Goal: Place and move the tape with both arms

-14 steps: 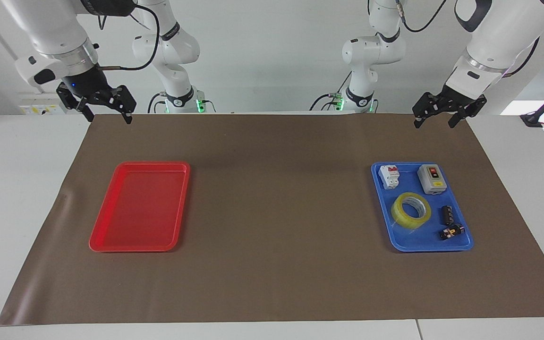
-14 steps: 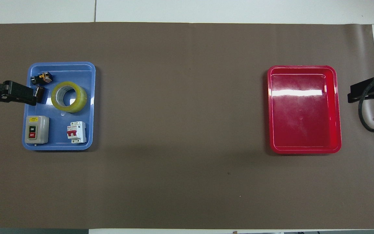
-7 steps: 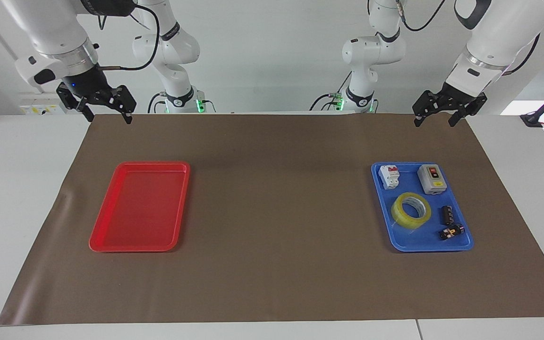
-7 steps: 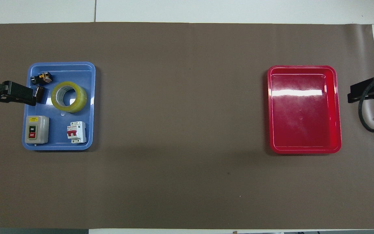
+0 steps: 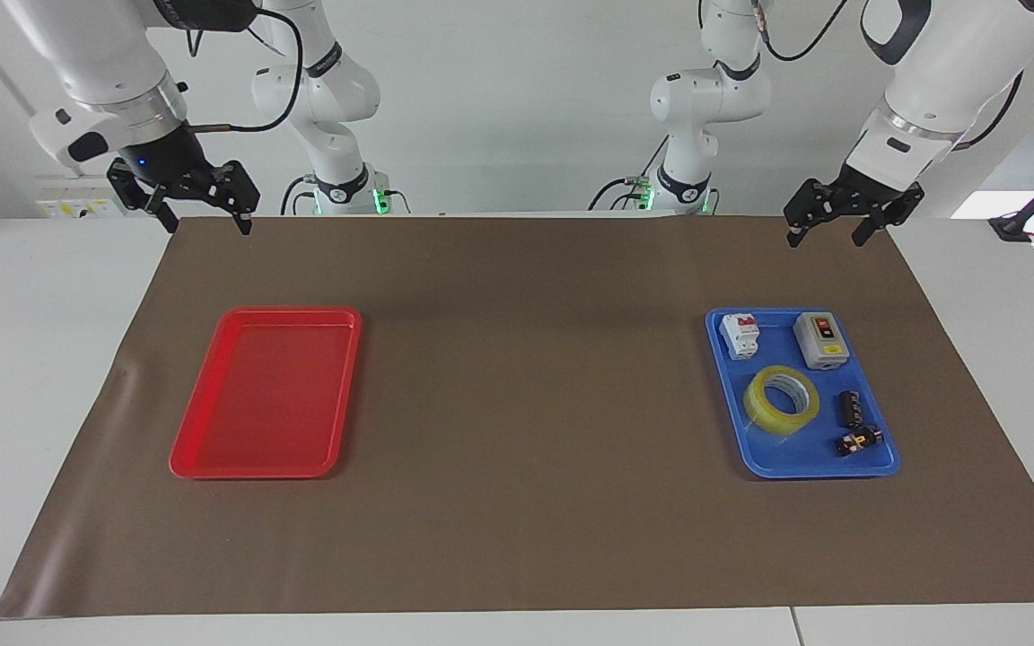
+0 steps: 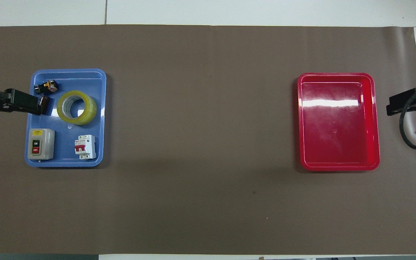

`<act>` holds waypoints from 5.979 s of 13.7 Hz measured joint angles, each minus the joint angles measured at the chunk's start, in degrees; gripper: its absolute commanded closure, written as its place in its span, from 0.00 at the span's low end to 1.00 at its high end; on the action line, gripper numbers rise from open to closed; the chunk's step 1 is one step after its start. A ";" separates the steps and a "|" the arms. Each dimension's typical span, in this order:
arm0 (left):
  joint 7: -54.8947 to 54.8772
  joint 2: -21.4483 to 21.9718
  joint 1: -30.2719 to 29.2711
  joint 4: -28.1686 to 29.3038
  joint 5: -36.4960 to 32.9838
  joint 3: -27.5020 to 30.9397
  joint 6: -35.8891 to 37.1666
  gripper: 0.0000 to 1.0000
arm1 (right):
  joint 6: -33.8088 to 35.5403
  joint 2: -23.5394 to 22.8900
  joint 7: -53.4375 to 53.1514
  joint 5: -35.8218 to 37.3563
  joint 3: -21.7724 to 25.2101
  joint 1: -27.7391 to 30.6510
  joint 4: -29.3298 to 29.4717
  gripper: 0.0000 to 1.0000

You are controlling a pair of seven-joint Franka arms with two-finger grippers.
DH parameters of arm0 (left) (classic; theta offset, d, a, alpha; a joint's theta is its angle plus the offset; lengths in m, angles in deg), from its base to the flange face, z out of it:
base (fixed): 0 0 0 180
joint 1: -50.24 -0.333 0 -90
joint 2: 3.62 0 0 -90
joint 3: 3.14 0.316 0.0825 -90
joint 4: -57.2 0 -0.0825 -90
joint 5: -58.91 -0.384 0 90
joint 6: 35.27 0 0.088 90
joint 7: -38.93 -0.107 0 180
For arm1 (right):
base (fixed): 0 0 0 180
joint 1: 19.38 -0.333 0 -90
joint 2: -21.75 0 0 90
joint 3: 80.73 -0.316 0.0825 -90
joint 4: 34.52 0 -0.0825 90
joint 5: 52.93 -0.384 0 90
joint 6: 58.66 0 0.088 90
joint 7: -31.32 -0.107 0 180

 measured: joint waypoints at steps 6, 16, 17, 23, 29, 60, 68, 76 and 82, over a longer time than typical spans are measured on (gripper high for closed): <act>-1.09 -4.51 -5.87 7.41 -0.18 0.42 -14.65 0.00 | 0.00 0.00 0.00 0.00 0.00 -0.01 0.00 0.00; -0.16 -15.62 -6.97 15.59 -2.38 0.42 -34.05 0.08 | 0.00 0.00 0.00 0.00 0.00 -0.01 0.00 0.00; 0.58 -16.74 -6.99 16.34 -2.38 0.42 -36.08 0.10 | 0.00 0.00 0.00 0.00 0.00 -0.01 0.00 0.00; 2.97 -18.09 -6.99 17.56 -2.38 0.40 -37.79 0.25 | 0.00 0.00 0.00 0.00 0.00 -0.01 0.00 0.00; 4.49 -18.20 -6.95 19.81 -2.38 0.20 -38.78 0.40 | 0.00 0.00 0.00 0.00 0.00 -0.01 0.00 0.00; 57.18 -32.04 35.06 -13.28 -3.22 -0.82 -18.06 1.00 | 0.00 0.00 0.00 0.00 -0.11 -0.04 0.00 0.00; 61.15 -34.08 36.54 -7.13 -3.22 -0.81 -27.73 1.00 | -0.40 0.00 0.00 -0.01 -0.12 -0.03 0.00 0.00; 61.62 -32.20 37.87 -0.35 -3.32 -0.70 -32.35 0.00 | -2.08 0.00 0.00 -0.02 -0.35 -0.13 -0.08 0.00; 62.24 -28.54 35.16 -4.95 -3.31 1.93 -24.77 0.00 | -2.13 0.00 0.01 -0.04 -0.55 -0.84 -0.18 0.00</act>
